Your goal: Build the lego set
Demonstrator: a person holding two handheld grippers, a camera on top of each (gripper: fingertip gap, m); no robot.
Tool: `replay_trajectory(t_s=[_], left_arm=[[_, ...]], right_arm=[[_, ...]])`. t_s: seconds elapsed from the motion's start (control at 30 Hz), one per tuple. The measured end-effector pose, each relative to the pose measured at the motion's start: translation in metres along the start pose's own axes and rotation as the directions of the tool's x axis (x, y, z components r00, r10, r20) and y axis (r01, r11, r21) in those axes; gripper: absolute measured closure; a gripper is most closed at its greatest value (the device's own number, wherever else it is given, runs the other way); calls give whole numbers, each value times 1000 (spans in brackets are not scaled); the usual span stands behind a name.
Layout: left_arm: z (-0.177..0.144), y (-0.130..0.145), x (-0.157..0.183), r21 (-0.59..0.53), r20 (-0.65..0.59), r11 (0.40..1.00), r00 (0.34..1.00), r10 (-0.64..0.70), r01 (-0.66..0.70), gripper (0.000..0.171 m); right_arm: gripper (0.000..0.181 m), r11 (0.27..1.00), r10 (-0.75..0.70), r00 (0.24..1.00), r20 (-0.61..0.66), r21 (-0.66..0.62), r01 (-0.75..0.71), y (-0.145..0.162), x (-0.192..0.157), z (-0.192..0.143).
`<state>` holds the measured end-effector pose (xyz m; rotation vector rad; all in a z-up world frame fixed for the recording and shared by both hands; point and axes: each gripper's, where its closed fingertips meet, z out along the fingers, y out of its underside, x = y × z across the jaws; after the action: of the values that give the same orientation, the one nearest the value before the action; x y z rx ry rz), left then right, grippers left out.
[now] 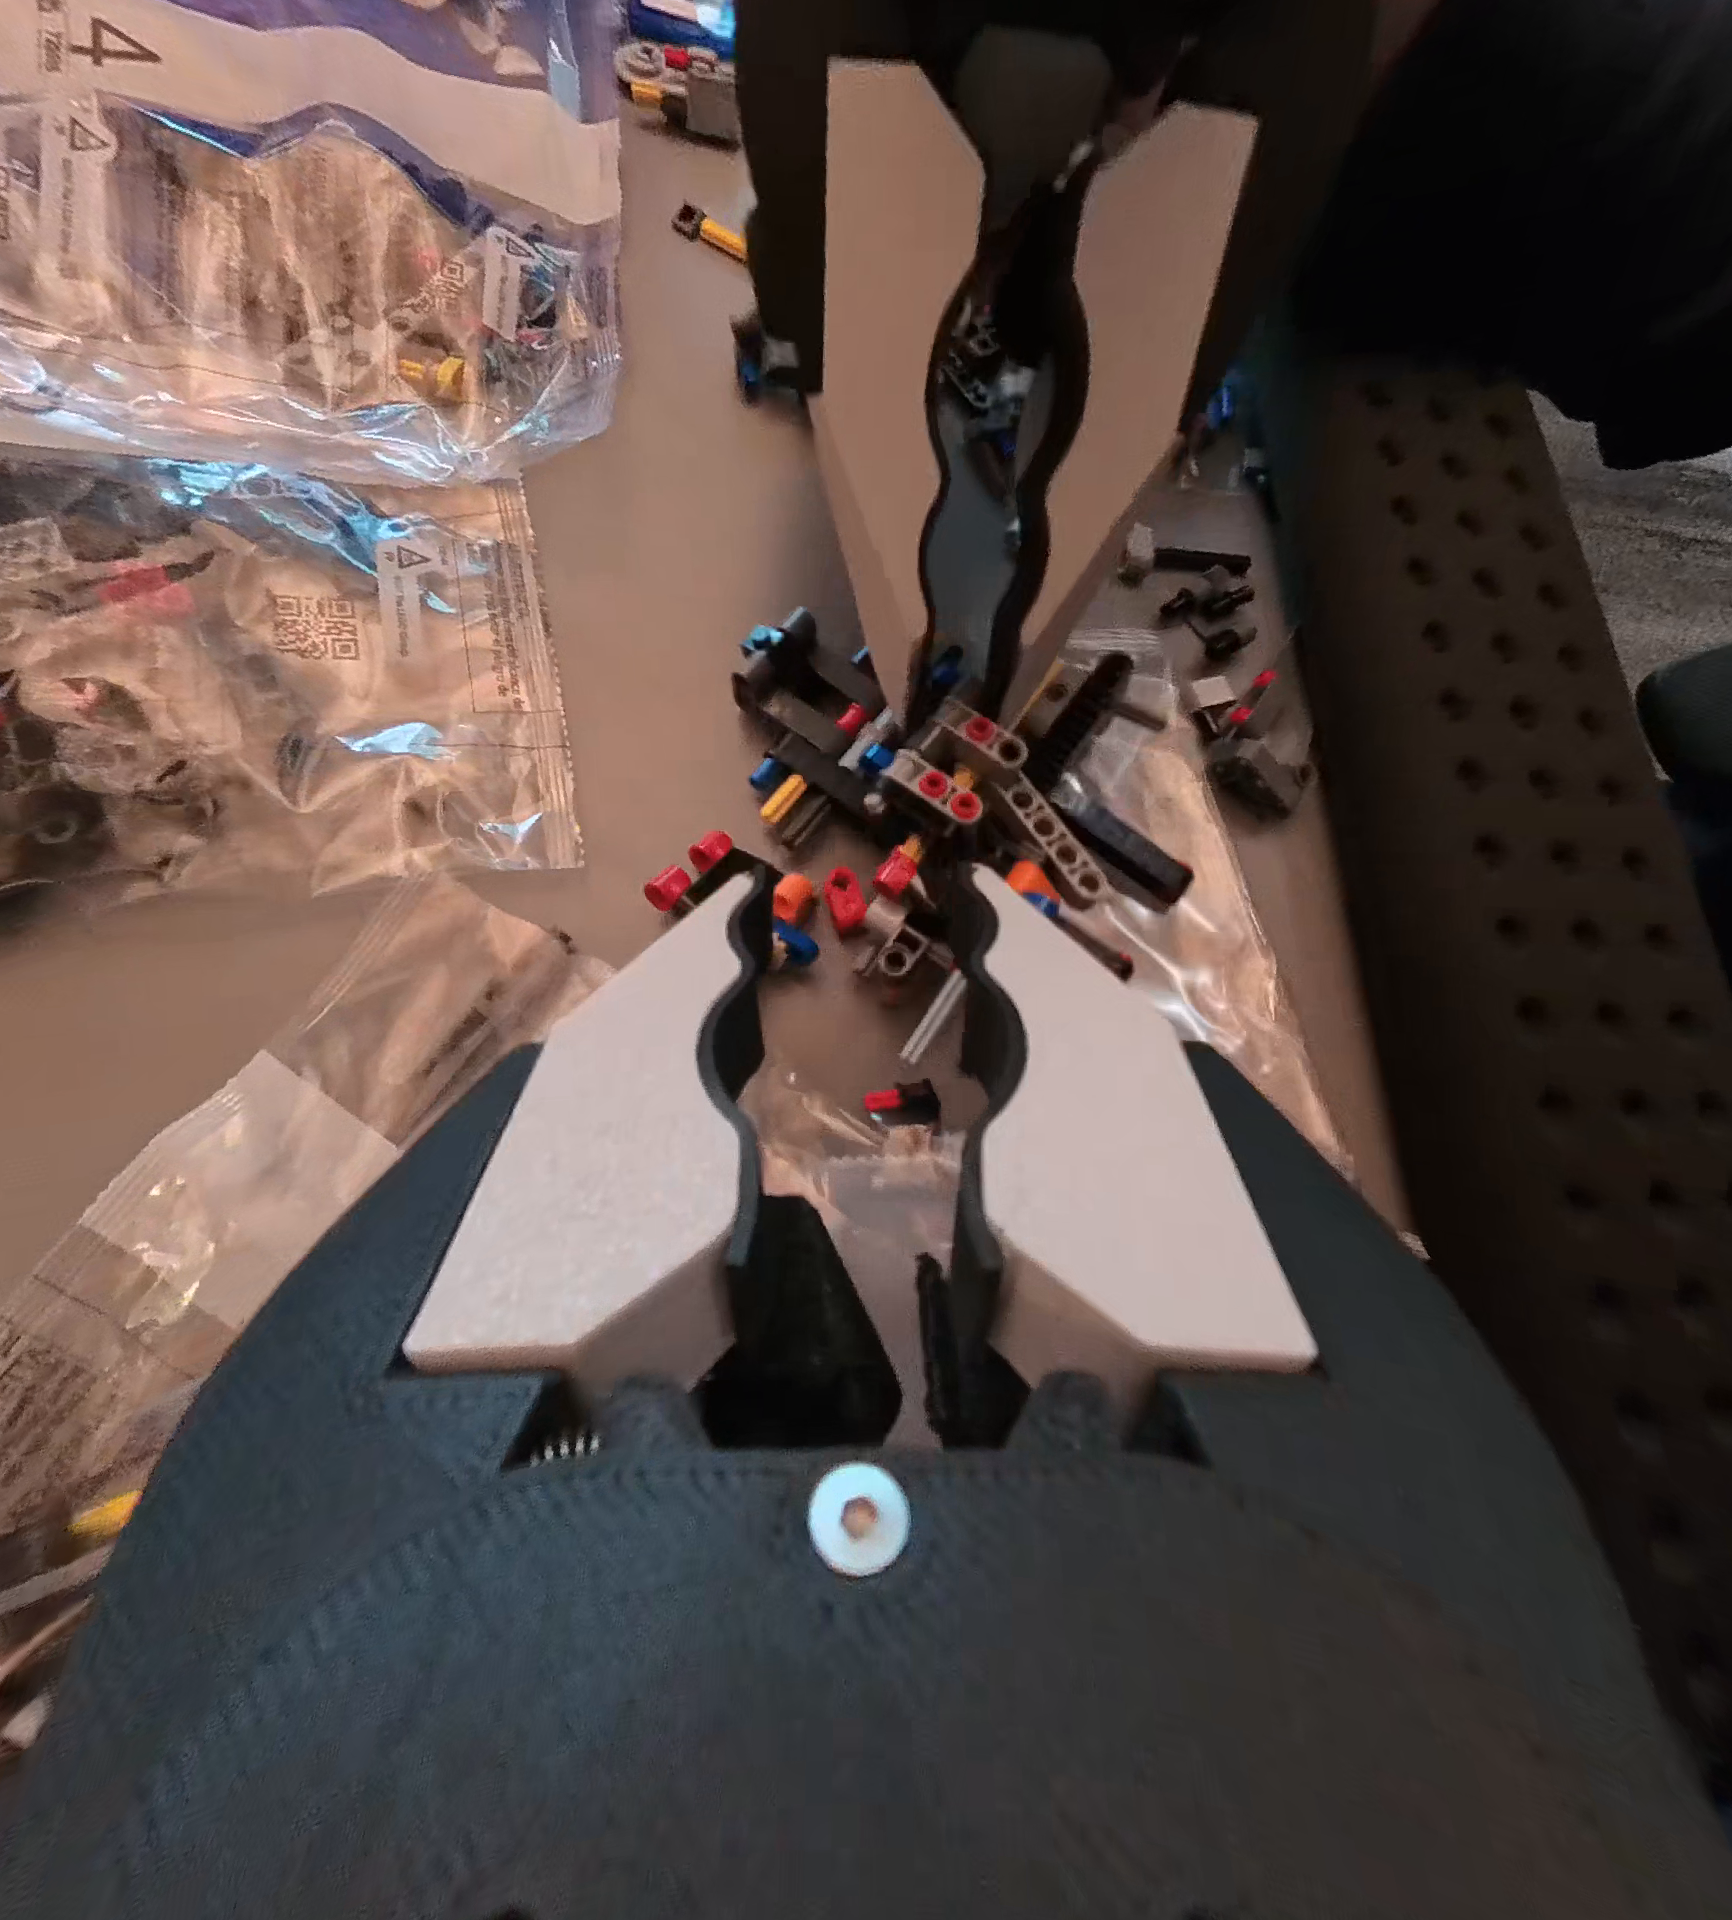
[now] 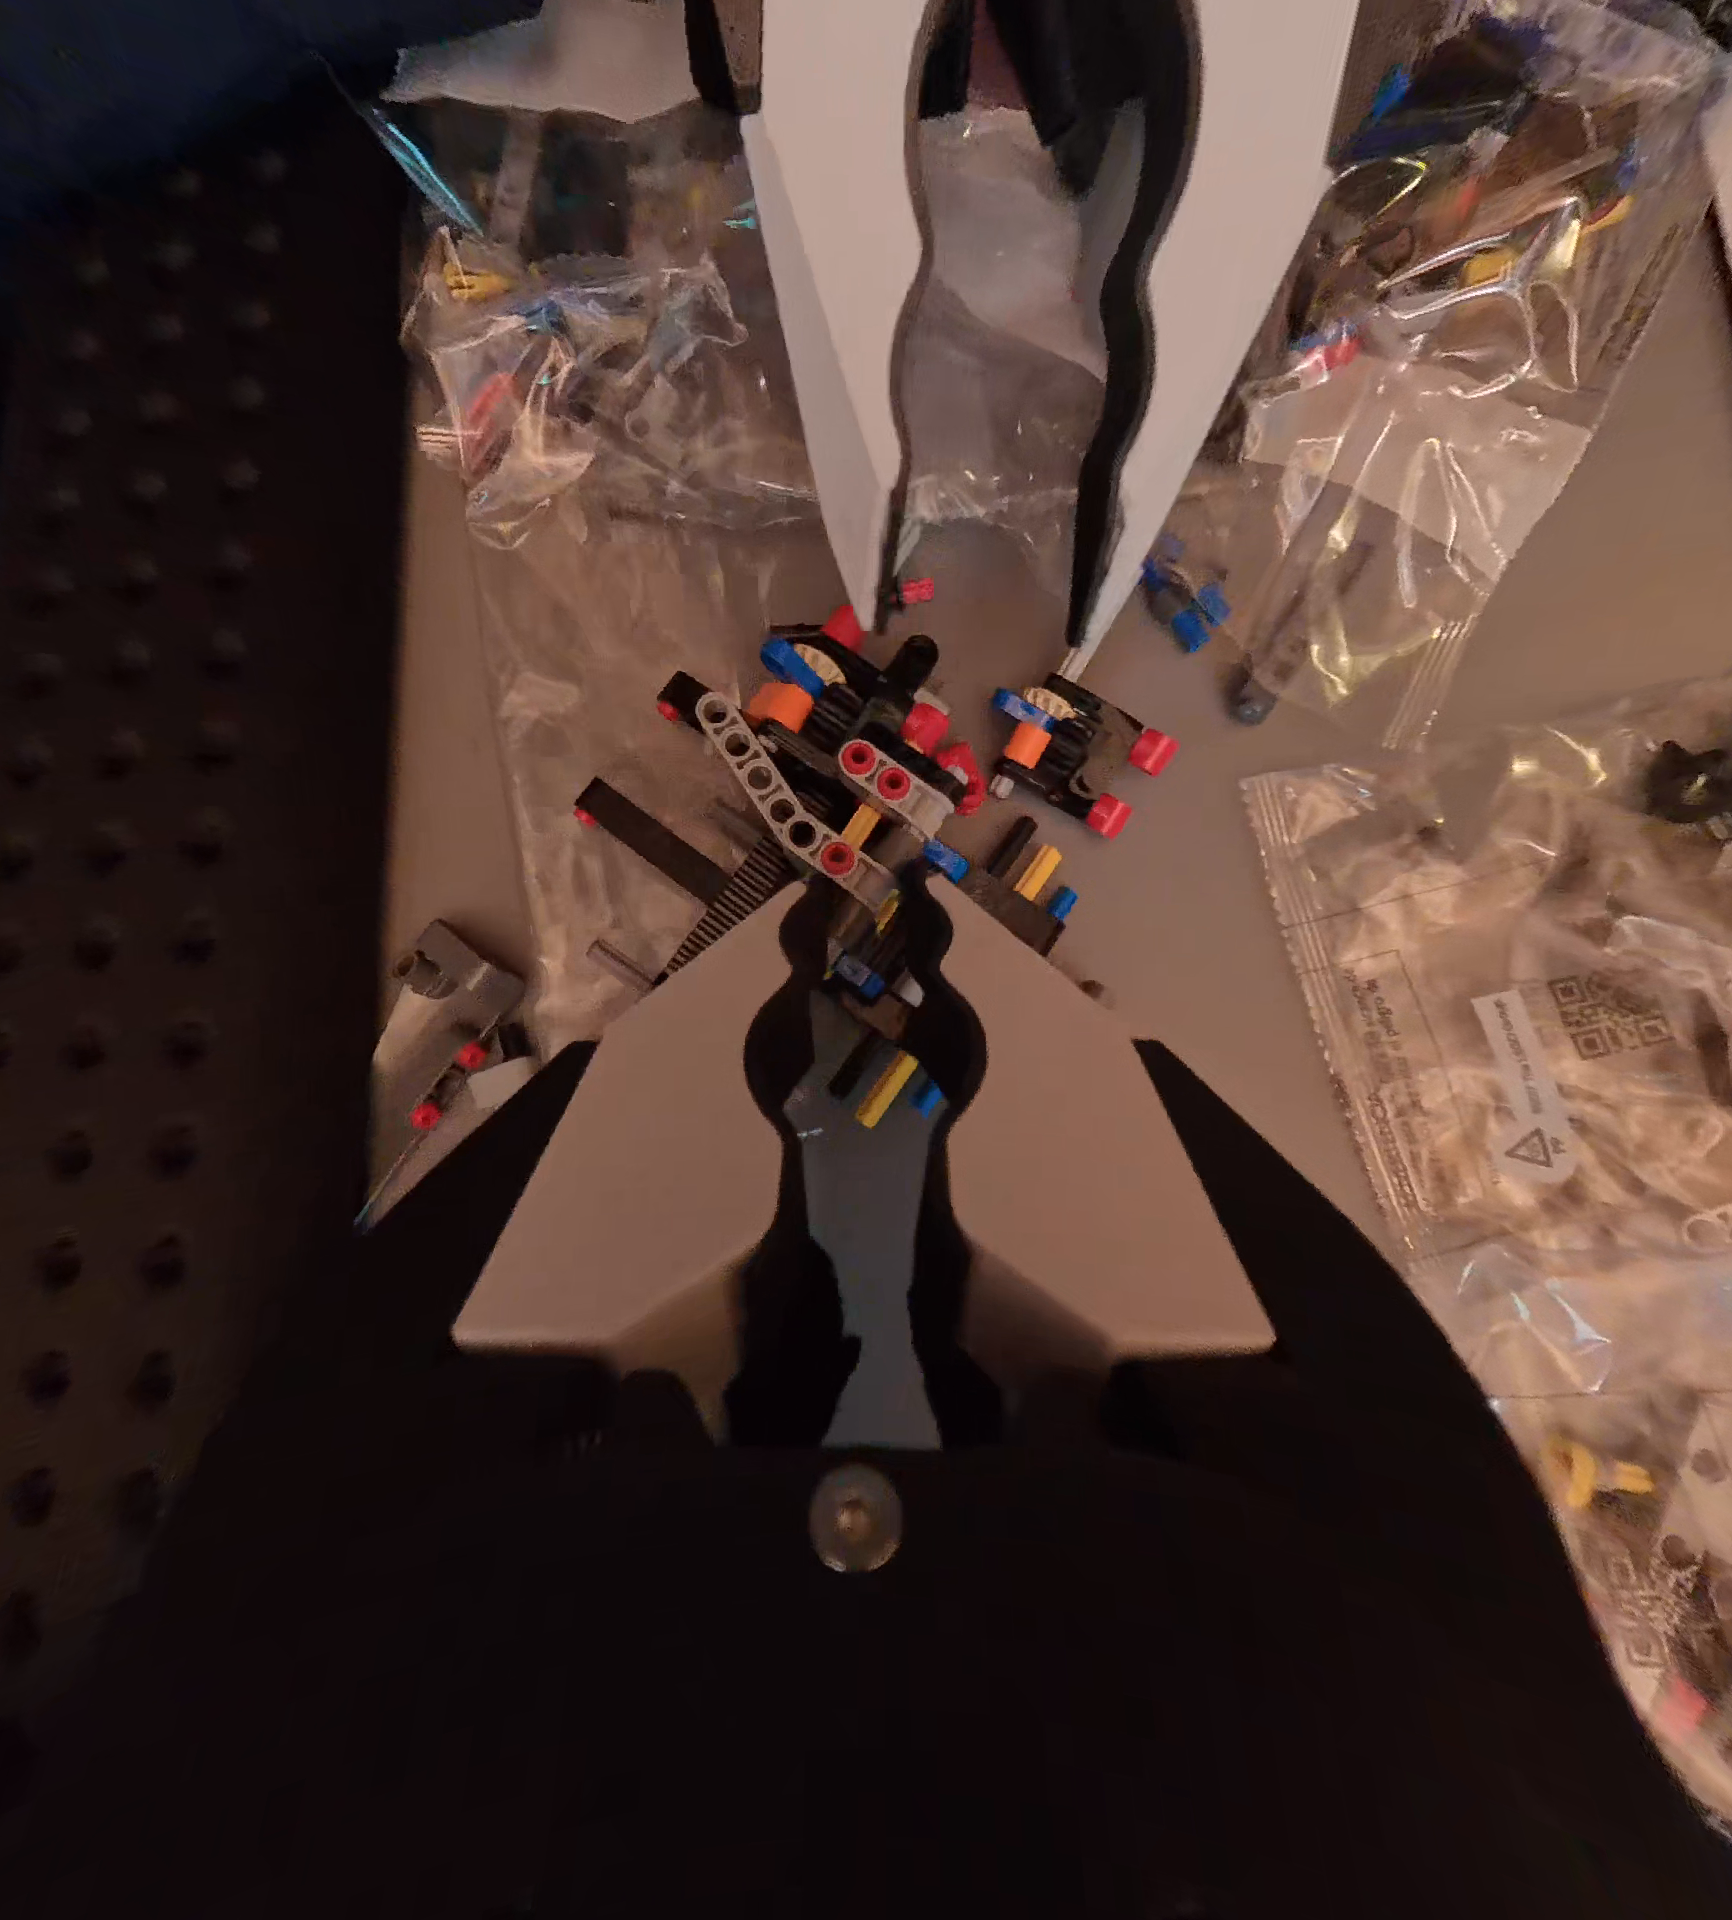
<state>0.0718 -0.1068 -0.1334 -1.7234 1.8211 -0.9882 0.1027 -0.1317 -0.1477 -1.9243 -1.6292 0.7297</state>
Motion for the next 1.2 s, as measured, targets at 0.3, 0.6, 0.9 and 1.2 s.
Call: replay_trajectory(t_s=[0.3,0.6,0.9,1.2], left_arm=[[12,19,21,-118,-94,991,994,51,-62,147],[11,12,15,-85,-62,994,996,61,-66,149],[6,0,14,-3,-83,1000,996,21,-22,150],[7,-2,14,9,-84,1000,996,20,-19,150]], right_arm=[[174,998,17,1000,-8,66,-17,0,8,-15],[172,984,-75,995,-60,156,83,-19,2,-33],[159,973,-228,971,-75,27,231,-11,-12,-8],[170,975,-223,972,-75,-8,223,-5,-12,-10]])
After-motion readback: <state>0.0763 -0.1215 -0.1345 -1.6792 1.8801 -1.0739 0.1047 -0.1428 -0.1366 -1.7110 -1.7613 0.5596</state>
